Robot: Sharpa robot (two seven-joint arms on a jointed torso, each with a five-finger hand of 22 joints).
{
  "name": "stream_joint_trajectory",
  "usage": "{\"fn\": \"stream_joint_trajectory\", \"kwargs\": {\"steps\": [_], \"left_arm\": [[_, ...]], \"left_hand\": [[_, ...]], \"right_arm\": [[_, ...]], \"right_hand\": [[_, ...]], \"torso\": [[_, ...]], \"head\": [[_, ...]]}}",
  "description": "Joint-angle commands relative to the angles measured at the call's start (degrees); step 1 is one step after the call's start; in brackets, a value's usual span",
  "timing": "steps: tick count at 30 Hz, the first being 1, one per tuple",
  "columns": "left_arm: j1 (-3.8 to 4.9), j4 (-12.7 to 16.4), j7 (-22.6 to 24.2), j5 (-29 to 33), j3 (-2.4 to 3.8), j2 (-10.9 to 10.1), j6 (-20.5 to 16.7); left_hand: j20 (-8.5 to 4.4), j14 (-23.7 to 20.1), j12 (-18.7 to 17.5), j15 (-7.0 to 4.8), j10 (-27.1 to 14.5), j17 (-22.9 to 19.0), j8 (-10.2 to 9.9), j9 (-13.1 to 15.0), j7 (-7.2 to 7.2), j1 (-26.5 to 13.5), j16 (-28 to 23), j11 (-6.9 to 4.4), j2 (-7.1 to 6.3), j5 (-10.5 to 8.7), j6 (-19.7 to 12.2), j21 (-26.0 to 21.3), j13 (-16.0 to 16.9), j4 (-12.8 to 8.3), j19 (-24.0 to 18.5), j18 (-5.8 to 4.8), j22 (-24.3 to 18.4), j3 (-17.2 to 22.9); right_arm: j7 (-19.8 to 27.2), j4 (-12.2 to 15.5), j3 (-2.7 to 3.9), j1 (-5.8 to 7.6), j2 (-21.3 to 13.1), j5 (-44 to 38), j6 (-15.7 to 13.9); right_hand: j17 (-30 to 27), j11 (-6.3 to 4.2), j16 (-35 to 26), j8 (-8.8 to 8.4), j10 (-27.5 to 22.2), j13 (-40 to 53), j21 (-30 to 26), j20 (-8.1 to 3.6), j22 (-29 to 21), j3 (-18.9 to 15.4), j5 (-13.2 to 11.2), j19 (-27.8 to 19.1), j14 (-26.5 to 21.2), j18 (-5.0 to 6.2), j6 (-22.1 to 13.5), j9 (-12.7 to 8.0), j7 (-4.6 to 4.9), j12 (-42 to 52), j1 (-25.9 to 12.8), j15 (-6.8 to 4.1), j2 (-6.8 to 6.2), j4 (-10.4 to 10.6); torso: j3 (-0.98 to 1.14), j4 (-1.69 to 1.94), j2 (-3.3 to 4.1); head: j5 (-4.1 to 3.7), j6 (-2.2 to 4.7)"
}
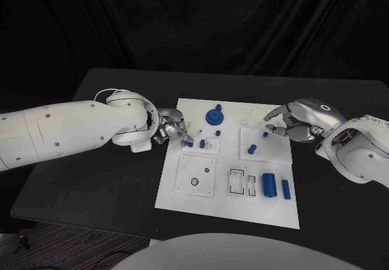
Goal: Assemble the parts on the task board
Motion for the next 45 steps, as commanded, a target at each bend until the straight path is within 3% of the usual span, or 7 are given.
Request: {"fn": "stream_joint_trajectory", "kwargs": {"steps": [1, 5, 14, 31, 37, 42, 45], "left_arm": [[-0.38, 0.0, 0.1, 0.4, -0.22, 0.3, 1.9], [-0.41, -0.2, 0.2, 0.4, -0.22, 0.3, 1.9], [-0.46, -0.4, 0.5, 0.4, -0.22, 0.4, 1.4], [-0.37, 0.4, 2.8, 0.1, -0.19, -1.3, -5.3], [3.2, 0.9, 10.3, -2.4, -0.16, -3.5, -12.3], [6.02, -0.8, 21.5, -5.0, -0.15, -3.1, -20.2], [6.75, -3.6, 32.3, -9.6, -0.16, -1.5, -25.1]], "left_hand": [[0.14, 5.8, -0.3, 0.15, 2.3, 14.5, -0.3, -0.2, 0.05, -1.1, -0.3, 0.28, -0.13, -2.03, -0.5, -0.4, 11.4, 0.4, -0.4, 0.7, 8.7, -1.1], [0.56, 5.6, -0.3, 0.6, 2.2, 14.3, -0.8, -1.1, 0.56, -4.1, -0.4, 0.76, 0.22, -10.05, -0.5, -0.7, 11.4, 3.7, -0.6, 0.75, 8.6, -6.8], [0.91, 5.5, -0.4, 0.93, 2.0, 14.1, -1.5, -2.3, 0.97, -6.2, -0.5, 1.16, 0.96, -15.1, -0.8, -1.0, 11.3, 8.5, -0.7, 0.81, 8.6, -14.8], [0.44, 6.2, 0.7, 0.32, 2.9, 15.1, 5.4, 3.0, -0.02, -4.9, 0.2, 0.38, 2.75, -15.86, -0.6, 0.5, 12.0, 13.2, 0.4, 0.53, 9.0, -22.6], [0.33, 6.0, 0.4, 0.39, 2.8, 14.9, 5.6, 3.7, 0.47, -2.8, 0.0, 0.63, 0.67, -16.3, -4.1, 0.4, 11.8, 14.4, 0.5, 0.52, 9.0, -27.2], [2.82, -4.8, -9.8, 3.96, -8.7, 2.4, -0.8, -2.6, 4.53, 5.3, -9.7, 4.46, -0.22, -16.5, -12.7, -8.4, 4.5, 13.8, -6.7, 1.64, 6.7, -31.5], [4.7, -21.7, -22.9, 6.31, -27.2, -12.2, -4.9, -9.8, 6.93, 13.7, -21.9, 7.0, 0.36, -16.11, -16.1, -14.9, -3.7, 11.9, -13.4, 2.37, 5.0, -31.8]], "right_arm": [[-0.4, 0.1, 0.02, -0.15, 0.0, -0.1, -0.2], [-0.4, 0.1, 0.02, -0.15, 0.0, -0.1, -0.3], [-0.4, 0.0, 0.02, -0.18, 0.0, -0.1, -0.2], [-0.2, 0.2, 0.03, -0.38, -0.5, -0.1, -0.9], [-0.2, 1.2, 0.04, -0.3, -1.5, -0.1, -2.2], [0.2, 1.4, 0.04, -0.26, -1.6, -0.1, -3.3], [0.4, 1.1, 0.04, -0.27, -1.2, -0.1, -3.2]], "right_hand": [[-0.1, 0.0, -0.2, -0.14, 0.3, -2.3, -0.2, 0.29, 10.3, 0.4, 0.2, 0.3, 2.9, 0.47, 0.5, -0.1, 0.12, -0.3, 0.5, -0.01, -0.03, 0.0], [-0.1, 0.0, -0.2, -0.14, 0.3, -2.3, -0.2, 0.29, 10.3, 0.4, 0.2, 0.3, 2.9, 0.47, 0.5, -0.1, 0.12, -0.3, 0.5, -0.01, -0.03, 0.0], [-0.1, 0.02, -0.2, -0.14, 0.3, -2.3, -0.2, 0.3, 10.3, 0.4, 0.2, 0.3, 2.9, 0.46, 0.5, -0.1, 0.13, -0.4, 0.5, 0.0, -0.03, 0.0], [-0.2, 0.06, -0.3, -0.13, 0.3, -2.4, -0.4, 0.32, 10.2, 0.5, 0.2, 0.2, 2.9, 0.5, 0.6, -0.1, 0.13, -0.4, 0.4, 0.03, -0.08, -0.1], [-0.2, 0.07, -0.3, -0.14, 0.3, -2.5, -0.4, 0.32, 10.2, 0.5, 0.2, 0.2, 2.9, 0.5, 0.6, -0.1, 0.12, -0.5, 0.4, 0.04, -0.1, -0.1], [-0.1, 0.08, -0.2, -0.14, 0.3, -2.4, -0.2, 0.32, 10.3, 0.5, 0.2, 0.3, 2.9, 0.45, 0.6, -0.1, 0.13, -0.4, 0.4, 0.04, -0.12, -0.1], [0.0, 0.08, -0.2, -0.13, 0.4, -2.3, -0.1, 0.33, 10.3, 0.5, 0.3, 0.3, 2.9, 0.43, 0.6, -0.1, 0.12, -0.3, 0.4, 0.05, -0.13, -0.1]], "torso": [[0.02, -0.07, -0.01], [0.03, -0.08, -0.03], [0.02, -0.05, -0.02], [-0.12, -0.05, 0.05], [-0.01, -0.04, 0.05], [0.01, 0.02, 0.13], [0.04, -0.04, 0.16]], "head": [[0.0, 0.0], [-0.06, 0.0], [-0.19, 0.0], [-0.83, 0.0], [-1.71, 0.0], [-2.03, 0.0], [-1.78, 0.0]]}}
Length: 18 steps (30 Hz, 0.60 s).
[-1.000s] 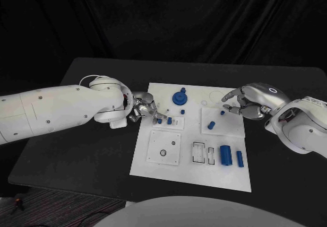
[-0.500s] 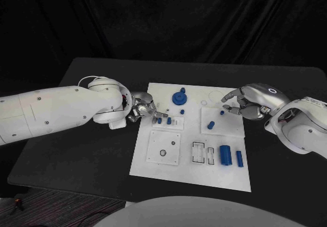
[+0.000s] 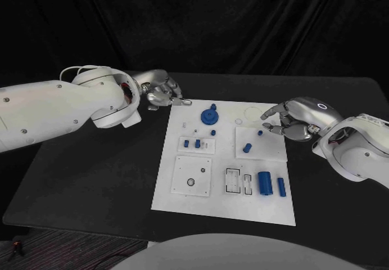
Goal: Assemble the parts on the task board
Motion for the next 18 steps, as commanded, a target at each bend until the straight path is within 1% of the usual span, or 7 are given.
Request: {"fn": "stream_joint_trajectory", "kwargs": {"steps": [1, 2, 3, 4, 6, 9, 18], "left_arm": [[0.4, -2.2, 19.6, -8.1, -0.01, 1.5, -10.9], [0.1, -3.7, 23.5, -12.5, -0.02, 2.7, -12.8], [-0.14, -4.3, 24.7, -14.3, -0.02, 3.1, -13.4], [-0.63, -5.1, 26.4, -17.5, -0.02, 3.8, -14.1], [-1.75, -6.5, 28.6, -23.3, -0.03, 5.0, -15.0], [-3.75, -8.7, 30.6, -30.1, -0.03, 7.1, -15.4], [-6.58, -12.5, 32.2, -35.2, -0.02, 11.1, -14.0]], "left_hand": [[1.0, -7.9, -16.4, 1.16, -20.7, -6.5, -1.9, -5.4, 1.06, 5.5, -5.3, 0.84, 0.27, 0.36, -0.2, -3.5, -9.6, -1.1, -3.9, 1.44, 4.8, 0.4], [1.58, -5.4, -27.9, 1.23, -28.7, -5.7, -3.6, -9.1, -0.93, 11.5, -3.6, 1.57, 1.19, 3.29, -0.7, 1.3, -17.6, -3.1, -0.8, 0.7, 6.0, 3.3], [1.49, -5.6, -35.9, 0.57, -25.7, -8.2, -5.5, -15.2, -2.2, 14.6, -4.7, 0.65, 0.98, 3.68, 1.6, 3.7, -28.4, -2.7, 0.9, 1.22, 6.5, 5.7], [0.75, -5.3, -40.7, -0.75, -25.3, -10.5, -7.5, -19.5, -2.38, 17.0, -6.1, -0.36, -0.08, 4.48, 3.0, 3.6, -34.4, -2.7, 1.3, 1.37, 6.4, 7.7], [-0.35, -2.0, -47.3, -3.15, -27.4, -11.9, -10.0, -25.2, -4.98, 19.7, -6.9, -2.85, -1.8, 5.54, 5.4, 4.9, -42.9, -3.2, 3.6, 0.87, 6.8, 10.3], [-1.25, 3.0, -52.1, -4.61, -25.9, -11.7, -9.9, -32.3, -7.79, 21.0, -6.9, -5.44, -3.43, 4.15, 5.3, 6.8, -52.3, -4.2, 7.2, 0.28, 7.3, 12.7], [-2.14, 6.1, -52.7, -4.61, -20.1, -11.2, -9.2, -39.0, -6.61, 18.5, -6.6, -4.54, -3.86, 0.51, 9.5, 8.6, -61.0, -4.2, 10.4, -0.29, 8.3, 12.8]], "right_arm": [[0.4, -0.2, 0.03, -0.05, 0.3, -0.1, -1.7], [0.6, -0.3, 0.02, -0.07, 0.5, -0.1, -1.7], [0.7, -0.4, 0.02, -0.08, 0.5, -0.1, -1.6], [0.7, -0.5, 0.02, -0.09, 0.6, -0.1, -1.6], [0.9, -0.6, 0.02, -0.1, 0.6, -0.1, -1.5], [1.1, -0.6, 0.02, -0.11, 0.6, -0.1, -1.6], [1.2, -0.3, 0.02, -0.13, 0.4, -0.1, -1.6]], "right_hand": [[0.1, 0.08, -0.2, -0.13, 0.4, -2.3, 0.1, 0.33, 10.3, 0.4, 0.3, 0.3, 2.9, 0.44, 0.4, -0.1, -0.08, 0.0, 0.4, 0.05, -0.13, 0.0], [0.1, 0.08, -0.2, -0.13, 0.4, -2.3, 0.1, 0.33, 10.3, 0.4, 0.3, 0.3, 2.9, 0.44, 0.4, -0.1, -0.08, 0.0, 0.4, 0.05, -0.13, 0.0], [0.1, 0.08, -0.2, -0.13, 0.4, -2.3, 0.1, 0.33, 10.3, 0.4, 0.3, 0.3, 2.9, 0.44, 0.4, -0.1, -0.08, 0.0, 0.4, 0.05, -0.13, 0.0], [0.2, 0.07, -0.1, -0.12, 0.4, -2.3, 0.1, 0.33, 10.3, 0.4, 0.3, 0.3, 2.9, 0.43, 0.5, -0.1, -0.08, 0.0, 0.5, 0.05, -0.14, 0.0], [0.2, 0.07, -0.1, -0.12, 0.4, -2.3, 0.1, 0.33, 10.3, 0.4, 0.3, 0.3, 2.9, 0.43, 0.5, -0.1, -0.08, 0.0, 0.5, 0.05, -0.14, 0.0], [0.2, 0.07, -0.1, -0.12, 0.4, -2.3, 0.1, 0.33, 10.3, 0.4, 0.3, 0.3, 2.9, 0.43, 0.5, -0.1, -0.08, 0.0, 0.5, 0.05, -0.14, 0.0], [0.1, 0.08, -0.2, -0.11, 0.4, -2.3, 0.0, 0.34, 10.3, 0.5, 0.4, 0.3, 2.9, 0.45, 0.5, -0.1, -0.08, 0.0, 0.5, 0.06, -0.18, -0.1]], "torso": [[0.01, -0.14, 0.1], [-0.12, -0.16, 0.16], [-0.18, -0.15, 0.2], [-0.24, -0.09, 0.16], [-0.27, -0.18, 0.24], [-0.35, -0.23, 0.22], [-0.28, -0.24, 0.23]], "head": [[0.34, 0.0], [0.35, 0.0], [0.26, 0.0], [0.14, 0.0], [0.13, 0.0], [0.03, 0.0], [-0.21, 0.0]]}}
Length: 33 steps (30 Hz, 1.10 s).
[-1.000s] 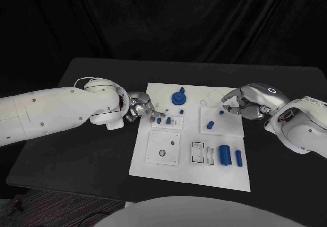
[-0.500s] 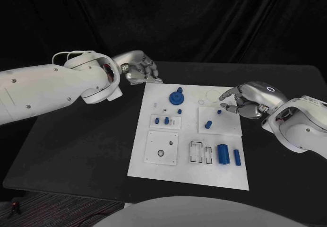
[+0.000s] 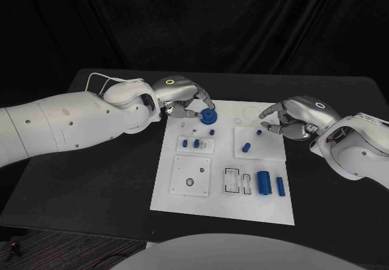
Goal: Assemble the parts on the task board
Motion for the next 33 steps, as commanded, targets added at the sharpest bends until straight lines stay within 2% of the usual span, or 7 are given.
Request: {"fn": "stream_joint_trajectory", "kwargs": {"steps": [1, 5, 10, 19, 21, 26, 33], "left_arm": [[-0.45, -0.9, 3.9, -5.8, 0.09, 0.9, -0.9], [-0.8, -1.4, 3.5, -6.1, 0.09, 2.0, 0.0], [-1.18, -1.5, 3.1, -6.3, 0.09, 3.1, 1.1], [-2.0, -2.0, 2.6, -6.3, 0.1, 4.4, 2.7], [-2.27, -2.1, 2.6, -6.4, 0.1, 4.7, 2.9], [-2.78, -2.5, 2.3, -6.4, 0.1, 5.2, 3.9], [-3.3, -3.2, 1.5, -6.4, 0.1, 5.8, 5.5]], "left_hand": [[-0.11, 0.0, 0.6, 0.21, 1.5, -0.1, 0.2, -0.8, -0.11, -1.5, 0.2, 0.15, -0.05, -1.17, 1.1, -0.5, -0.6, 0.9, 0.2, -0.55, 8.3, -0.7], [-0.14, 0.1, 1.2, 0.37, 2.6, 0.2, 0.1, -1.3, 0.35, -1.8, 0.5, 0.61, 0.0, -0.71, 1.3, -0.2, -0.8, 1.1, 0.5, -0.61, 8.4, -0.8], [-0.12, -0.1, 2.5, 0.68, 5.3, 0.1, 0.2, -2.0, 0.43, -2.1, 0.6, 1.05, 0.03, -0.66, 2.1, -0.5, -0.5, 1.3, 0.5, -0.59, 8.4, -0.9], [-0.09, -0.3, 3.6, 0.79, 7.1, 0.1, 0.4, -2.4, 0.7, -2.2, 0.6, 1.2, -0.06, -0.93, 2.8, -0.7, 0.1, 1.3, 0.4, -0.58, 8.4, -0.9], [-0.07, -0.4, 4.6, 1.0, 9.0, 0.1, 0.3, -2.8, 0.31, -2.2, 0.7, 1.52, -0.04, -1.01, 2.9, -0.7, 0.7, 1.5, 0.5, -0.6, 8.5, -0.8], [-0.06, -0.3, 5.4, 0.92, 10.6, 0.4, 0.3, -3.1, 0.37, -2.0, 1.0, 1.37, -0.02, -0.93, 3.2, -0.5, 1.4, 1.4, 0.6, -0.63, 8.5, -0.7], [-0.13, -0.4, 5.7, 0.84, 11.1, 0.2, 0.5, -3.5, 0.76, -0.9, 1.0, 1.35, 0.04, 1.26, 3.8, -0.4, 2.2, 0.7, 0.7, -0.65, 8.6, 0.1]], "right_arm": [[0.5, 0.3, 0.02, -0.13, -0.2, -0.1, -0.9], [0.5, 0.3, 0.02, -0.13, -0.2, -0.1, -0.9], [0.4, 0.3, 0.02, -0.13, -0.1, -0.1, -0.8], [0.3, 0.3, 0.02, -0.13, -0.1, -0.1, -0.6], [0.3, 0.2, 0.02, -0.13, -0.1, -0.1, -0.5], [0.3, 0.1, 0.02, -0.13, 0.0, 0.0, -0.4], [0.4, -0.1, 0.02, -0.15, 0.1, 0.1, -0.1]], "right_hand": [[0.0, 0.08, -0.2, -0.11, 0.4, -2.3, 0.0, 0.34, 10.3, 0.3, 0.2, 0.3, 2.9, 0.45, 0.5, -0.1, -0.08, -0.1, 0.5, 0.06, -0.17, 0.1], [0.0, 0.08, -0.2, -0.11, 0.4, -2.3, 0.0, 0.34, 10.3, 0.3, 0.2, 0.3, 2.9, 0.45, 0.5, -0.1, -0.08, -0.1, 0.5, 0.06, -0.17, 0.1], [0.0, 0.08, -0.2, -0.11, 0.4, -2.3, 0.0, 0.34, 10.3, 0.3, 0.2, 0.3, 2.9, 0.45, 0.5, -0.1, -0.08, -0.1, 0.5, 0.06, -0.17, 0.1], [-0.1, 0.09, -0.2, -0.11, 0.3, -2.5, 0.1, 0.34, 10.3, 0.4, 0.3, 0.3, 2.9, 0.45, 0.5, -0.1, -0.07, -0.2, 0.5, 0.06, -0.19, 0.1], [-0.1, 0.09, -0.2, -0.11, 0.3, -2.5, 0.1, 0.34, 10.3, 0.4, 0.3, 0.3, 2.9, 0.45, 0.5, -0.1, -0.07, -0.2, 0.5, 0.06, -0.19, 0.1], [-0.1, 0.1, -0.2, -0.12, 0.2, -2.7, 0.0, 0.35, 10.3, 0.4, 0.4, 0.3, 2.9, 0.47, 0.5, -0.1, -0.07, -0.3, 0.5, 0.07, -0.2, 0.0], [-0.1, 0.1, -0.2, -0.12, 0.2, -2.7, 0.0, 0.35, 10.3, 0.4, 0.4, 0.3, 2.9, 0.47, 0.5, -0.1, -0.07, -0.3, 0.5, 0.07, -0.2, 0.0]], "torso": [[0.07, 0.06, -0.06], [0.16, 0.1, -0.05], [0.09, 0.12, -0.04], [0.11, 0.05, -0.04], [0.08, 0.09, -0.06], [0.05, 0.11, -0.06], [0.04, 0.11, -0.07]], "head": [[0.08, 0.0], [0.19, 0.0], [-0.04, 0.0], [-0.1, 0.0], [-0.19, 0.0], [-0.15, 0.0], [-0.08, 0.0]]}}
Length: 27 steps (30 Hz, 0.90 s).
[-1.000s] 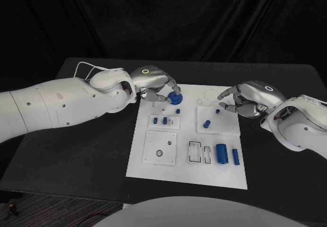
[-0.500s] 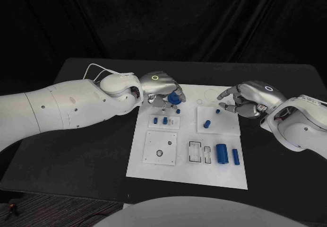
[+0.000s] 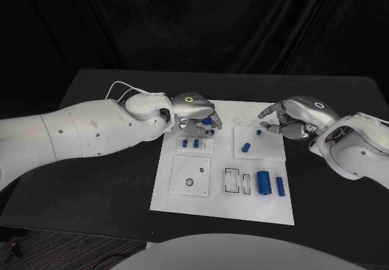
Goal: Assemble the parts on the task board
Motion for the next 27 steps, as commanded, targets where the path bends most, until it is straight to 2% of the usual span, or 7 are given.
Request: {"fn": "stream_joint_trajectory", "kwargs": {"steps": [1, 4, 9, 15, 23, 27], "left_arm": [[-0.29, -0.2, -0.2, -0.2, 0.07, 0.3, 2.2], [-0.51, -0.4, -0.5, -0.2, 0.07, 0.5, 2.4], [-0.91, -0.7, -1.8, -0.2, 0.07, 0.8, 2.4], [-1.15, -1.2, -3.1, -0.2, 0.07, 1.1, 3.2], [-1.4, -1.6, -3.7, -0.2, 0.07, 1.3, 3.9], [-1.48, -1.6, -3.4, -0.2, 0.07, 1.3, 3.9]], "left_hand": [[0.07, -0.1, 0.2, 0.09, 0.4, 0.0, 0.2, -0.1, 0.16, 0.8, 0.3, -0.05, 0.02, 0.73, 0.6, 0.0, 0.2, -0.1, 0.5, -0.75, 8.6, 0.6], [0.05, -0.3, 0.1, 0.06, 0.3, -0.4, 0.4, -0.2, 0.46, 1.1, 0.1, -0.13, 0.09, 1.3, 1.1, -0.3, 0.3, -0.2, 0.3, -0.7, 8.5, 1.0], [0.0, -0.9, -0.2, 0.06, 0.4, -1.2, 0.5, -0.5, 0.91, 3.1, -0.5, -0.02, 0.64, 3.95, 1.7, -0.6, 0.6, -1.7, 0.1, -0.64, 8.4, 2.9], [-0.01, -1.5, -1.0, 0.32, -0.3, -2.1, 0.4, -0.8, 1.16, 3.0, -1.2, 0.44, 0.61, 4.14, 1.7, -1.1, 0.3, -1.9, -0.1, -0.57, 8.3, 3.5], [0.02, -2.0, -1.6, 0.42, -0.7, -2.9, 0.3, -0.9, 1.22, 3.1, -1.8, 0.49, 0.75, 4.25, 1.8, -1.6, 0.1, -2.1, -0.4, -0.48, 8.2, 4.2], [0.09, -2.2, -1.8, 0.52, -0.6, -3.3, 0.1, -1.1, 0.98, 2.4, -2.2, 0.51, 0.06, 3.63, 1.6, -2.0, 0.0, -2.0, -0.6, -0.41, 8.1, 4.1]], "right_arm": [[0.1, 0.0, 0.02, -0.15, 0.0, 0.1, -0.1], [0.2, -0.1, 0.02, -0.16, 0.1, 0.1, 0.0], [0.1, -0.1, 0.02, -0.17, 0.1, 0.1, 0.2], [0.1, -0.1, 0.02, -0.18, 0.2, 0.1, 0.5], [0.1, -0.3, 0.02, -0.26, 0.3, 0.4, 0.6], [0.1, -0.4, 0.02, -0.31, 0.4, 0.5, 0.7]], "right_hand": [[-0.1, 0.1, -0.2, -0.12, 0.2, -2.7, 0.0, 0.35, 10.3, 0.4, 0.4, 0.3, 2.9, 0.47, 0.3, -0.1, 0.13, -0.2, 0.5, 0.07, -0.2, 0.0], [-0.1, 0.1, -0.2, -0.12, 0.2, -2.7, 0.0, 0.35, 10.3, 0.4, 0.4, 0.3, 2.9, 0.47, 0.3, -0.1, 0.13, -0.2, 0.5, 0.07, -0.2, 0.0], [-0.1, 0.12, -0.2, -0.14, 0.2, -2.8, -0.2, 0.36, 10.2, 0.5, 0.4, 0.2, 2.9, 0.5, 0.4, -0.1, 0.15, -0.3, 0.5, 0.08, -0.22, 0.0], [-0.1, 0.12, -0.2, -0.14, 0.2, -2.8, -0.2, 0.36, 10.2, 0.5, 0.4, 0.2, 2.9, 0.5, 0.4, -0.1, 0.15, -0.3, 0.5, 0.08, -0.22, 0.0], [-0.2, 0.15, -0.3, -0.13, 0.1, -2.9, -0.3, 0.37, 10.2, 0.6, 0.5, 0.2, 2.9, 0.53, 0.4, -0.1, 0.15, -0.4, 0.5, 0.1, -0.22, 0.0], [-0.2, 0.15, -0.3, -0.13, 0.1, -2.9, -0.3, 0.37, 10.2, 0.6, 0.5, 0.2, 2.9, 0.53, 0.4, -0.1, 0.15, -0.4, 0.5, 0.1, -0.22, 0.0]], "torso": [[-0.01, 0.0, 0.0], [-0.02, -0.01, 0.01], [0.0, -0.06, -0.02], [0.04, -0.03, -0.01], [0.05, 0.03, 0.0], [0.0, 0.04, 0.0]], "head": [[0.09, 0.0], [0.15, 0.0], [0.16, 0.0], [0.1, 0.0], [0.04, 0.0], [0.02, 0.0]]}}
